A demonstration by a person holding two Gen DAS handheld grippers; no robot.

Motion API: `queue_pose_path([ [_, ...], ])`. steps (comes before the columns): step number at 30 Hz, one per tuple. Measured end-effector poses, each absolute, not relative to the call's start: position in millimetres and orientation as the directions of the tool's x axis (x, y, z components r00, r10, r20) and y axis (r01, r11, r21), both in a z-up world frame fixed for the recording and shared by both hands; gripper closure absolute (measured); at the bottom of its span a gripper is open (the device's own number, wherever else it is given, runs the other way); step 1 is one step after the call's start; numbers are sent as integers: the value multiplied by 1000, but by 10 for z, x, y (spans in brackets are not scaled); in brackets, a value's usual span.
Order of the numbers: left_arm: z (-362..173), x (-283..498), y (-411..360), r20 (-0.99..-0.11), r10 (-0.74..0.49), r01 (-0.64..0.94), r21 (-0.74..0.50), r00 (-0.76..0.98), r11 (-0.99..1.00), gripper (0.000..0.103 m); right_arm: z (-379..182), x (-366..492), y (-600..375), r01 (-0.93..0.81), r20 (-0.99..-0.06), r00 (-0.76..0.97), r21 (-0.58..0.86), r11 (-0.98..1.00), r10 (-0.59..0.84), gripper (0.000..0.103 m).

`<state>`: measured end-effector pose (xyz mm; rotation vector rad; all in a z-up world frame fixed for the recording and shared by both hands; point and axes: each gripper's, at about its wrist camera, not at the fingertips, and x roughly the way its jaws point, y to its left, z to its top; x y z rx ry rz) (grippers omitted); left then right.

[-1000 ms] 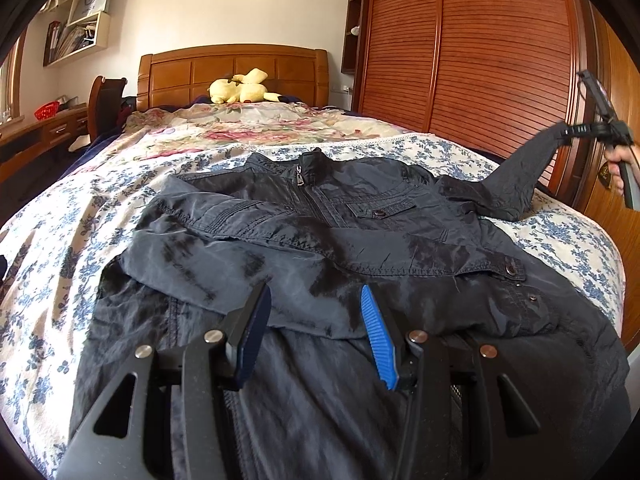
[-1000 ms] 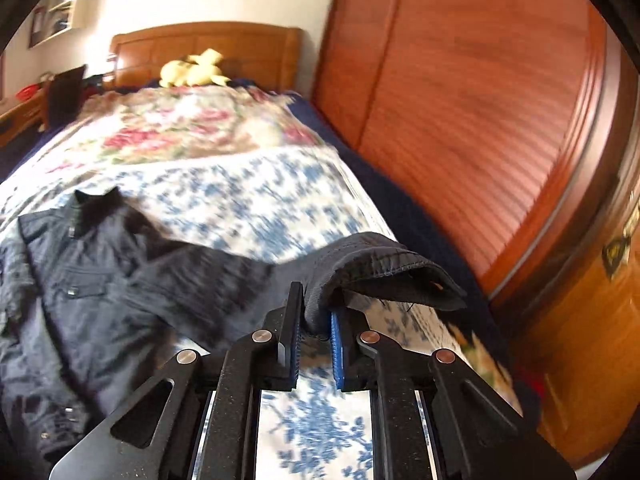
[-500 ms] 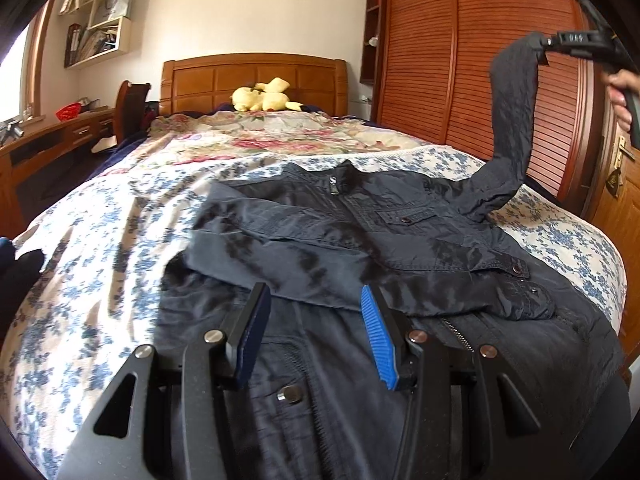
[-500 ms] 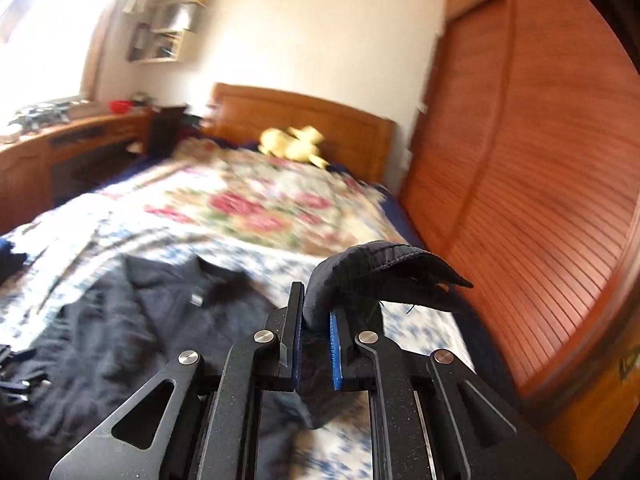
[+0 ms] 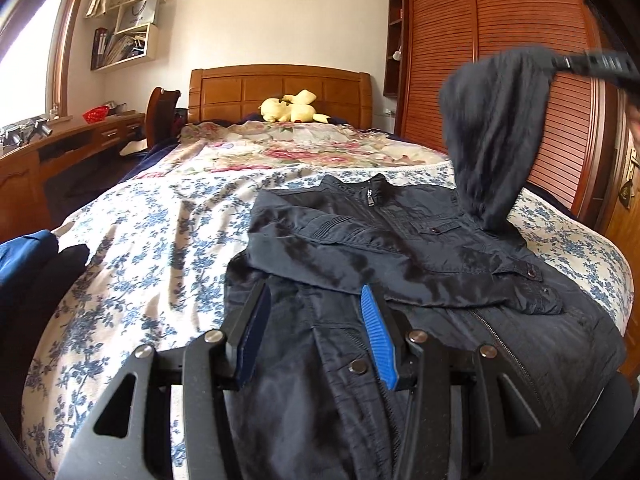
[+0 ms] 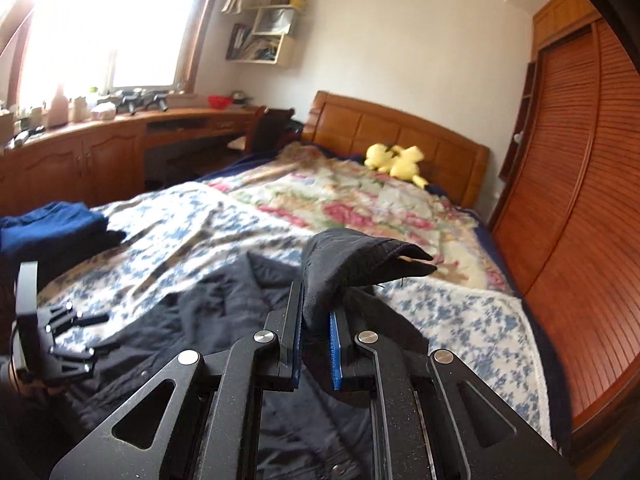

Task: Fold large clothes
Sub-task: 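Lift the held sleeve with the right tool and carry it over the jacket body, then lay the sleeve across the jacket body and open the right tool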

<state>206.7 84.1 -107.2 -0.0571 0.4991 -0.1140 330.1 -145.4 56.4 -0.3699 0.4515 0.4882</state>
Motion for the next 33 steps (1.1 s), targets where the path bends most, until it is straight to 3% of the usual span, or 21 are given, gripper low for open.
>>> queue_pose_path([
  [6,-1069,2056,889,-471,-120,87,-91,874,992,57,14,3244,-1328,-546,-592,730,-202,813,343,95],
  [19,-1108,2087,857,-477,-111,86,-74,872,994,57,-473,3081,-1268,-583,-679,647,-147,799,347,92],
  [21,-1093,2077,855,-471,-112,86,-76,875,993,57,-498,3037,-1262,-586,-685,638,-135,799,352,89],
  [26,-1088,2060,868,-469,-111,84,-78,876,993,57,-467,2956,-1263,-591,-664,646,-125,797,375,67],
  [33,-1095,2063,877,-475,-107,81,-75,874,994,57,-574,3111,-1327,-543,-686,656,-139,828,315,61],
])
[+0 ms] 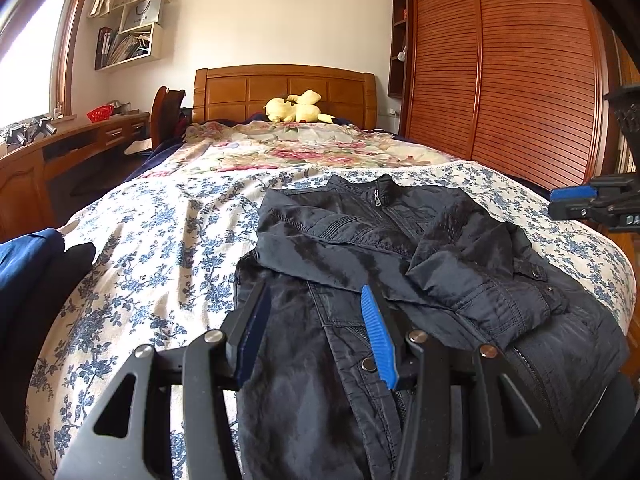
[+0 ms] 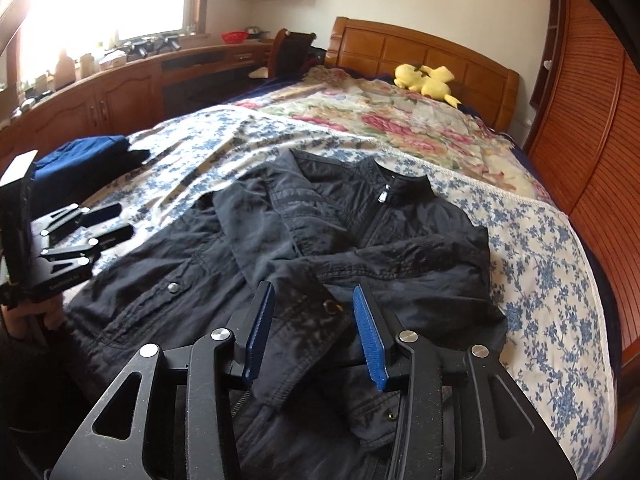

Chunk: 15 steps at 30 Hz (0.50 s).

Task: Fold large clothes
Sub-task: 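Lay the sleeve across the jacket body and open the right tool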

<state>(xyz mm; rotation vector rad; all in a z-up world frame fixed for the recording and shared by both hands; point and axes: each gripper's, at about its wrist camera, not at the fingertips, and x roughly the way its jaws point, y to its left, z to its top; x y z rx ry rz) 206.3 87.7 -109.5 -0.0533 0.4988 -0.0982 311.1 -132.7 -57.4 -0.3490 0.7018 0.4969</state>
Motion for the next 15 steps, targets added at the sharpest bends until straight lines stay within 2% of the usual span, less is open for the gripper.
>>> queue_pose_path([
  [8,-1118,2065,864,-479,-101,82,-61,872,995,57,-996,3395,-1444,-477,-737,618,-74,876,274,58],
  [15,-1147,2080,871,-485,-96,80,-54,869,995,57,-1433,3494,-1409,-447,-776,556,25,894,299,56],
])
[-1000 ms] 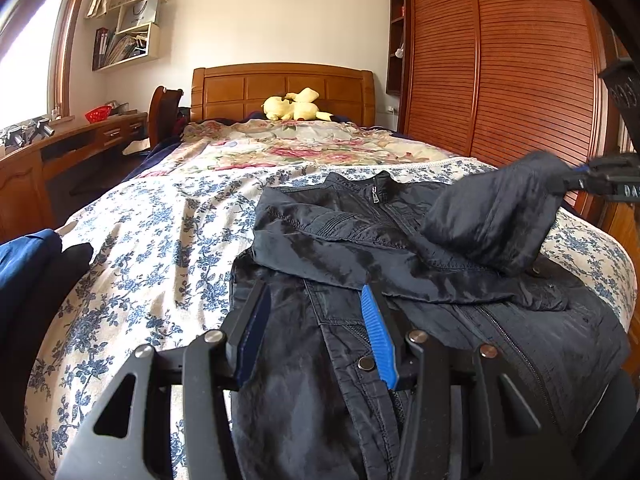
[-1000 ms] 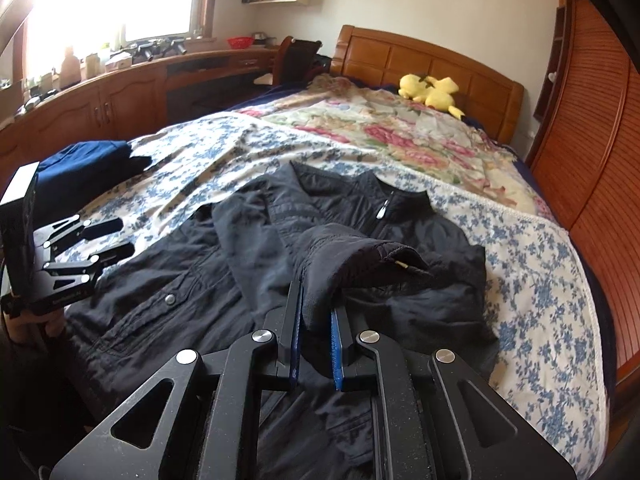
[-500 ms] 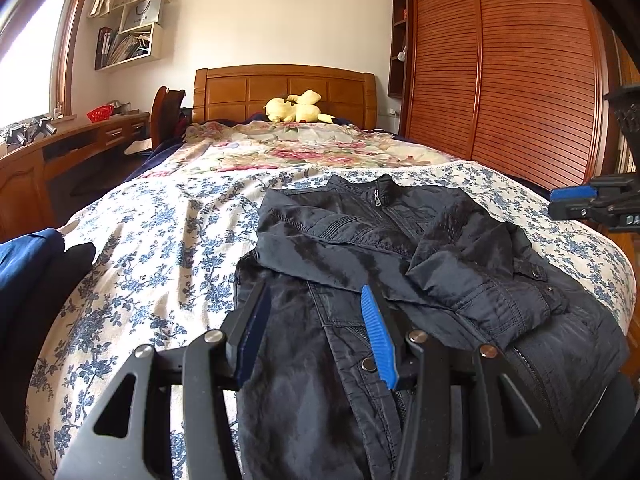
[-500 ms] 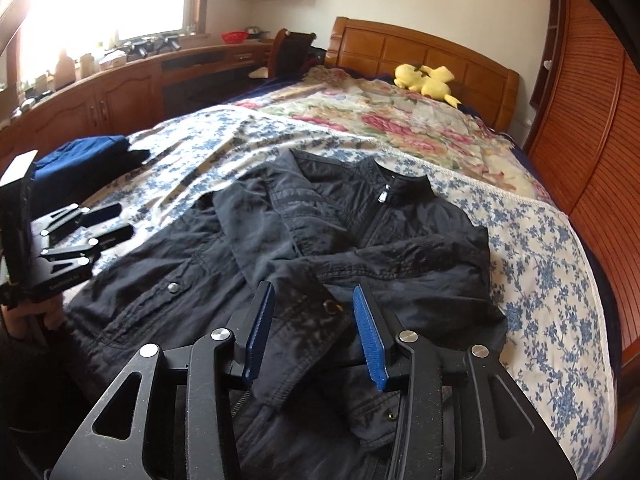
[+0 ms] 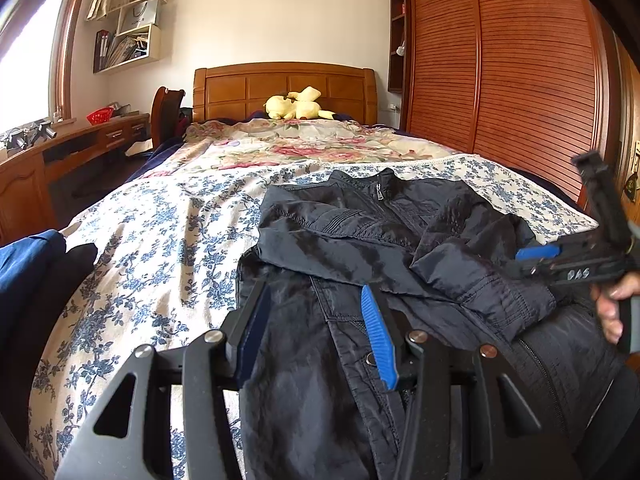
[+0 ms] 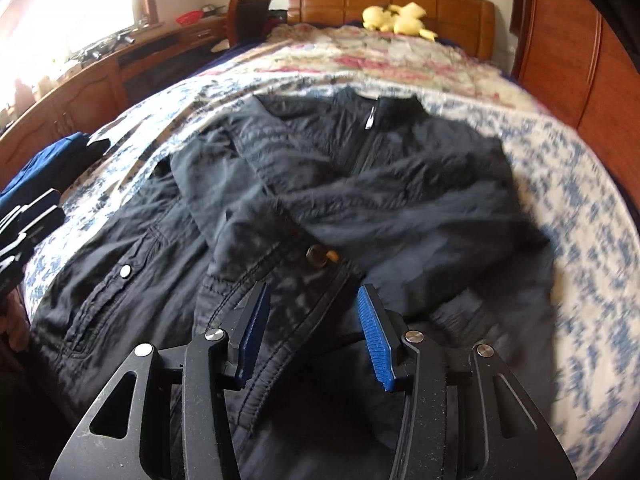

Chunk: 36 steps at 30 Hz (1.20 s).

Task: Fold large clothes
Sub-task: 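Lay the sleeve across the jacket body and open the right tool, then grasp the jacket side edge with the right tool and fold it toward the zipper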

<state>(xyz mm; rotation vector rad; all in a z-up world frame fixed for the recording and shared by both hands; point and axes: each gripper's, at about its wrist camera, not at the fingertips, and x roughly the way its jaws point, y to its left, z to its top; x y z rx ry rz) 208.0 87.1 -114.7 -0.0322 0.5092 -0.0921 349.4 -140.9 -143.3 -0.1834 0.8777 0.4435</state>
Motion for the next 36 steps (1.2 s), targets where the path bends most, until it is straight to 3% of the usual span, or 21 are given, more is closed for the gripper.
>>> queue_pose_path([
  [5,-1155,2074,885,-487,-93,76,-54,868,996,57,-1594,3595,-1389,-415,-789,532,72,907,306,43],
  [19,-1154,2062,925,-486,-88,68,-57,870,996,57,-1709,3711,-1191,-436,-815,459,141,889,354,41],
  [21,-1147,2059,939,-484,-86,66,-58,871,996,57,-1691,3672,-1135,-466,-813,440,157,871,382,42],
  [23,-1142,2052,953,-483,-84,64,-58,872,996,57,-1680,3629,-1064,-493,-810,417,180,851,413,54],
  [26,-1127,2044,981,-480,-80,59,-60,874,996,57,-1645,3536,-939,-519,-805,379,225,825,457,64],
  [36,-1107,2025,1084,-478,-73,42,-77,875,996,57,-1315,2989,-607,-641,-749,347,249,726,564,64],
])
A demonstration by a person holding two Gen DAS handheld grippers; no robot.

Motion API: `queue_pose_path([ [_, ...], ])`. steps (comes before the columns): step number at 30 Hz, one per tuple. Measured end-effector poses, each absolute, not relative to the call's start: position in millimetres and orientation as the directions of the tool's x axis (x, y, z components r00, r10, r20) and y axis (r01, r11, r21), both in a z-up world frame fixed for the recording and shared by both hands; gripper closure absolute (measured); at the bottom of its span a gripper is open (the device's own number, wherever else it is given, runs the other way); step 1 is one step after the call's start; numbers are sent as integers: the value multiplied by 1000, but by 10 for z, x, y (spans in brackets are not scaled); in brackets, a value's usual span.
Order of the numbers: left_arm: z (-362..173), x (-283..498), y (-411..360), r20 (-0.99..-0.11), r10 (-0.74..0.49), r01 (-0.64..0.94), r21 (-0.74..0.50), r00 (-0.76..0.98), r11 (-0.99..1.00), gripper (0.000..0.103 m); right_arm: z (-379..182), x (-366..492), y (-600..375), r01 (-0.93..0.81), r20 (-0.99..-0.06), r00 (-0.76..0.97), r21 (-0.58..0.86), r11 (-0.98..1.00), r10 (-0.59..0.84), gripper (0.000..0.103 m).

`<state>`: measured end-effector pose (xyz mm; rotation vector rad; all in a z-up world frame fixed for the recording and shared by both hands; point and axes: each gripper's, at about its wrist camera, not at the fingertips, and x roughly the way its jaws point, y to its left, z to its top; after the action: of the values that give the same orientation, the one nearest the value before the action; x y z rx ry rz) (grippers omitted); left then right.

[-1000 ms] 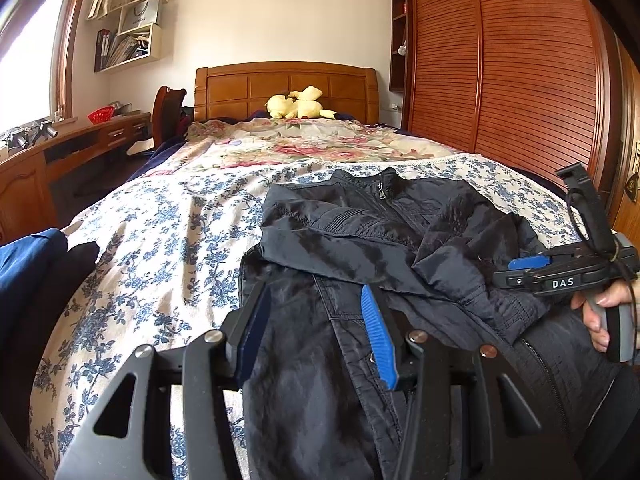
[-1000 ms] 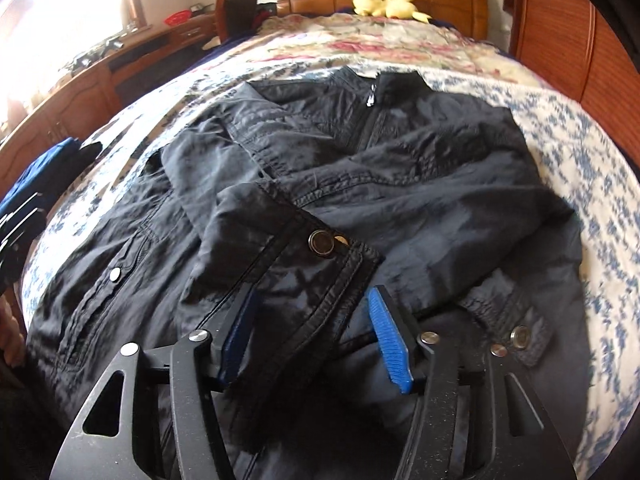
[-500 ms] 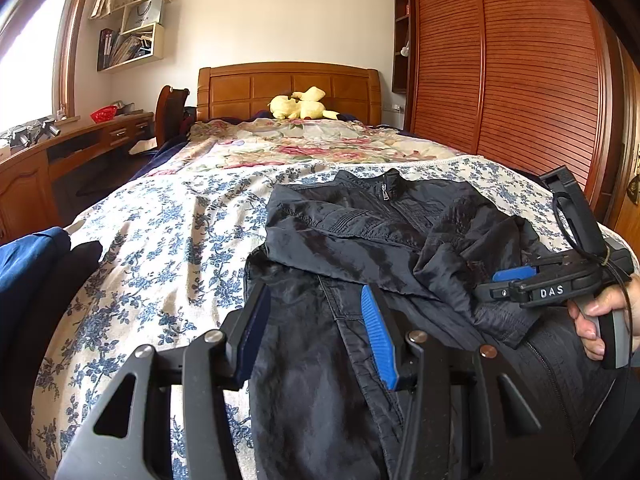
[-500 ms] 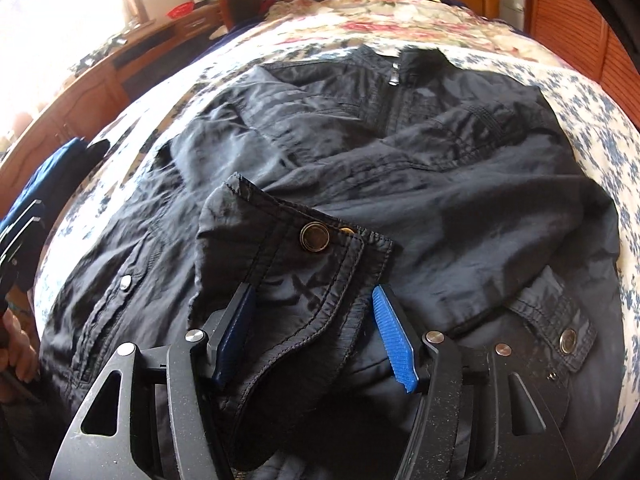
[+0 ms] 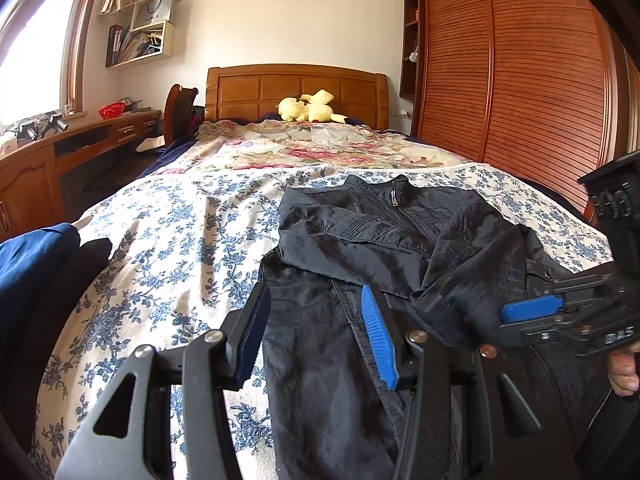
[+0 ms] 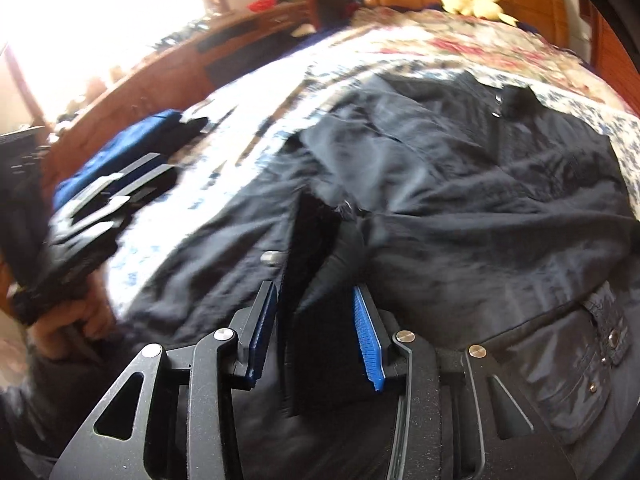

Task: Fold large clothes
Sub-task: 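Grasp the jacket side edge with the right tool and fold it toward the zipper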

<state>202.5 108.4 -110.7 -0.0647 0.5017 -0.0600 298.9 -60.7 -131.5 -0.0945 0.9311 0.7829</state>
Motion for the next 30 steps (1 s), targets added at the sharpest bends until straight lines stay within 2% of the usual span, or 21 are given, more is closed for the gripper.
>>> queue_pose_path([
  [5,-1118,2023,1076,-484,-73,43,-73,872,996,57,-1276,2984,-660,-619,-749,425,170,767,509,64],
  [12,-1142,2035,1049,-494,-76,50,-65,866,997,57,-1543,3089,-813,-577,-782,499,21,817,372,64],
  [21,-1194,2050,1028,-504,-100,71,-77,858,995,57,-1829,3117,-955,-582,-791,483,31,813,376,63],
  [30,-1198,1849,902,-524,-134,119,-62,841,991,57,-1645,3012,-1193,-572,-751,494,99,814,438,61],
])
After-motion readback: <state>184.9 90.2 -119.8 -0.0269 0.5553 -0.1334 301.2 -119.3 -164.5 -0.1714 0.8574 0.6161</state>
